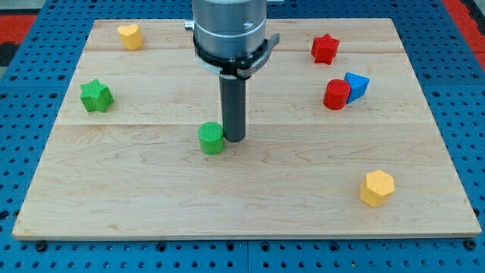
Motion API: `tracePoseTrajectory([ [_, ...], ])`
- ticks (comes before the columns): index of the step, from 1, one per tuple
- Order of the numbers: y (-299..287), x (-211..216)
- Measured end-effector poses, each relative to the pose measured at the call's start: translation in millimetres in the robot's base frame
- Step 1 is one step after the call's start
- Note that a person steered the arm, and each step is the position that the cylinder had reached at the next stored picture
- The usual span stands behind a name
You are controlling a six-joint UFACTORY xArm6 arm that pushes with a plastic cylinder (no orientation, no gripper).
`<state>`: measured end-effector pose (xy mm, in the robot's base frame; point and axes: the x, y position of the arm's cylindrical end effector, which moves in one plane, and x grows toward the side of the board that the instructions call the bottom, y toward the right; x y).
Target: Move the green circle to the bottom center of the board
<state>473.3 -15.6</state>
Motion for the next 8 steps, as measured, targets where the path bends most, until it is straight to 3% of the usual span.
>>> tracePoseTrajectory([
  [4, -109.9, -44.5],
  [7, -70.4, 42.1],
  [8, -124.3, 40.8],
])
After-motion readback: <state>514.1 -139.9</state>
